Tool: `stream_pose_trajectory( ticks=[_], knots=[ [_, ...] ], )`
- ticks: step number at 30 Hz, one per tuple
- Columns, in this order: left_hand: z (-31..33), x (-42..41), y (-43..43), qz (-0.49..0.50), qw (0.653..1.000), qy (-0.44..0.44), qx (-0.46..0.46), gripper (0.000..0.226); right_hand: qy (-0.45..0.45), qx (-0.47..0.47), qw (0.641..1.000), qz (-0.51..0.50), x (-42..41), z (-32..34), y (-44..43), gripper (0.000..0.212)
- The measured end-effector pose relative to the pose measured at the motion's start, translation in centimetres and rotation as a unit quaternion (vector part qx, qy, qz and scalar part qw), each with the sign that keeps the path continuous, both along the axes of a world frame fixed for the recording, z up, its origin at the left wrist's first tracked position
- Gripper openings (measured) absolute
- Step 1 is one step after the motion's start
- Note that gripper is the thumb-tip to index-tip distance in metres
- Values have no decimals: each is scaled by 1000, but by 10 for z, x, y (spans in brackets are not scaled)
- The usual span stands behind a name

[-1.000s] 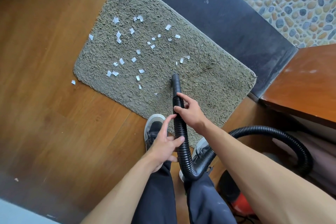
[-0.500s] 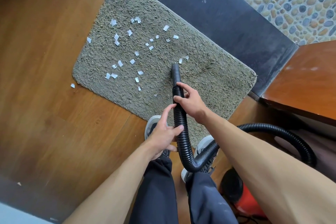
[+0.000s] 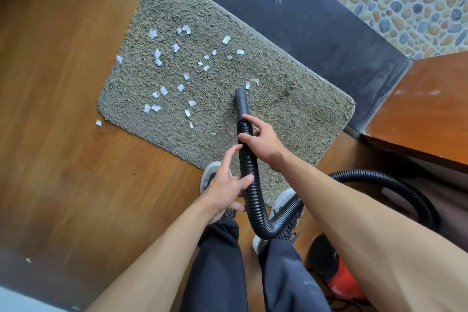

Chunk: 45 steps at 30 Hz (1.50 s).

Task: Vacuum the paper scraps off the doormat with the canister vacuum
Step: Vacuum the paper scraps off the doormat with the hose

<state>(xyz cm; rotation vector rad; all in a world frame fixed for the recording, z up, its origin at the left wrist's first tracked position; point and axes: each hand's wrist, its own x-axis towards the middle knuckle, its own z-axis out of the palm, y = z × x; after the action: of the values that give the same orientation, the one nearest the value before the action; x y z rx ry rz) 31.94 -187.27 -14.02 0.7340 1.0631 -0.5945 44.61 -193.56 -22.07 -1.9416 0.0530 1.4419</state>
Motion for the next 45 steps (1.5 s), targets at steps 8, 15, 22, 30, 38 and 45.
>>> stream_pose_trajectory(
  ticks=[8,15,22,30,38,45],
  knots=[
    [-1,-7,-4,13,1000,16,-4,67,-9,3,1000,26,-7,0,1,60],
    [0,18,-5,-18,1000,-7,13,66,-11,-1,1000,-25,15,3,-11,56],
    [-1,27,-5,-43,999,-10,21,64,-9,3,999,-53,24,8,-14,57],
    [-5,35,0,-51,998,-13,24,65,7,1,997,-71,34,9,-6,57],
    [-3,12,-3,-21,1000,-3,18,68,40,-4,999,-23,19,15,1,58],
    [9,-8,-13,2,1000,7,-23,67,71,-42,996,29,2,24,-5,58]
  ],
)
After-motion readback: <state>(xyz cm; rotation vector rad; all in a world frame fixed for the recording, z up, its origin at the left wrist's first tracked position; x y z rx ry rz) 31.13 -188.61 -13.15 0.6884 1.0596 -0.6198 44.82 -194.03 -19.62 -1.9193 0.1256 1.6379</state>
